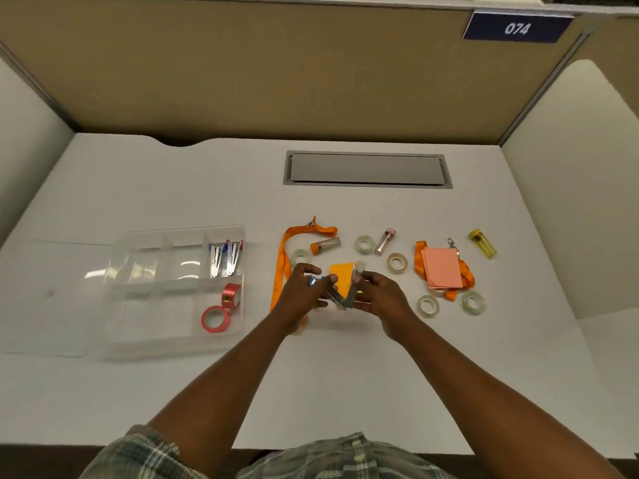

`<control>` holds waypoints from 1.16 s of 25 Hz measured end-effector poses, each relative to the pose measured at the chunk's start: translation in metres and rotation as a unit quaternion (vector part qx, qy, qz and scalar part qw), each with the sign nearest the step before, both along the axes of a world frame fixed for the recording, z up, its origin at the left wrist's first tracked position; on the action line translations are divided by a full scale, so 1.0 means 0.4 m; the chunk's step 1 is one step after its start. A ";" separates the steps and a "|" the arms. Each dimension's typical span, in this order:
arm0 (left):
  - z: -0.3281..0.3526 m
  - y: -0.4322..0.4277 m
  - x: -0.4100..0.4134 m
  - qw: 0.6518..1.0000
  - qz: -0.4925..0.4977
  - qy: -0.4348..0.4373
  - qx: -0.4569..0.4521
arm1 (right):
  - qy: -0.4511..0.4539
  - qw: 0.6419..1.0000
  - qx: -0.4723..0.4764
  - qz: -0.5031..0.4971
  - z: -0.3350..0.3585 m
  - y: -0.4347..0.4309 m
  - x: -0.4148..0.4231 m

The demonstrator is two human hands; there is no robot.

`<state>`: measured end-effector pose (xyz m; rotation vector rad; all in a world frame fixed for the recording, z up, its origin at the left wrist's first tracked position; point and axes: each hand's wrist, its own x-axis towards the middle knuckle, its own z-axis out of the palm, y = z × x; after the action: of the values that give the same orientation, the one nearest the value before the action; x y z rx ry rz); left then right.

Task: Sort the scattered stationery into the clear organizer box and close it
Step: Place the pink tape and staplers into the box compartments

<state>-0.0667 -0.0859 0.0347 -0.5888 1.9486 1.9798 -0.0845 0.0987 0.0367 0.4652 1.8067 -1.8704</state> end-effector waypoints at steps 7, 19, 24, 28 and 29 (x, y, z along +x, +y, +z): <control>0.028 -0.269 -0.018 0.990 0.091 -0.108 -0.026 | -0.039 0.993 -0.041 0.102 0.035 -0.339 -0.031; 0.019 -0.541 -0.173 0.930 -0.059 -0.056 -0.359 | 0.091 0.956 0.245 0.131 0.037 -0.654 -0.144; -0.001 -0.540 -0.197 0.917 -0.082 -0.051 -0.387 | 0.121 0.928 0.320 0.145 0.015 -0.675 -0.153; -0.004 -0.541 -0.193 0.903 -0.116 -0.044 -0.411 | 0.142 0.907 0.366 0.153 0.005 -0.680 -0.147; -0.005 -0.542 -0.191 0.900 -0.122 -0.041 -0.417 | 0.151 0.902 0.373 0.155 0.003 -0.677 -0.145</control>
<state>-0.1431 -0.3029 0.0329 -0.5510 2.6169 0.8854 -0.1426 -0.1723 0.0381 0.1130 2.6131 -1.0218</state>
